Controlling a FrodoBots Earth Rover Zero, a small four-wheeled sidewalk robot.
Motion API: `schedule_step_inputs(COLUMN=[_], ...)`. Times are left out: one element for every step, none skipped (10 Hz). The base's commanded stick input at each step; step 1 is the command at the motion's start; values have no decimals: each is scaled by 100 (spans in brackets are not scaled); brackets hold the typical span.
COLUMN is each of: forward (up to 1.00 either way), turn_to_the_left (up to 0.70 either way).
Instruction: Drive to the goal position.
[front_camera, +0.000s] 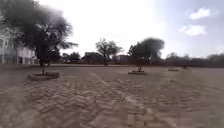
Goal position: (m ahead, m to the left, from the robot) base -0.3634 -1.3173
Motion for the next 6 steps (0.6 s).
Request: schedule_step_inputs(forward=[70,70,70,70,70,70], turn_to_the_left=[0,0,0,0,0,0])
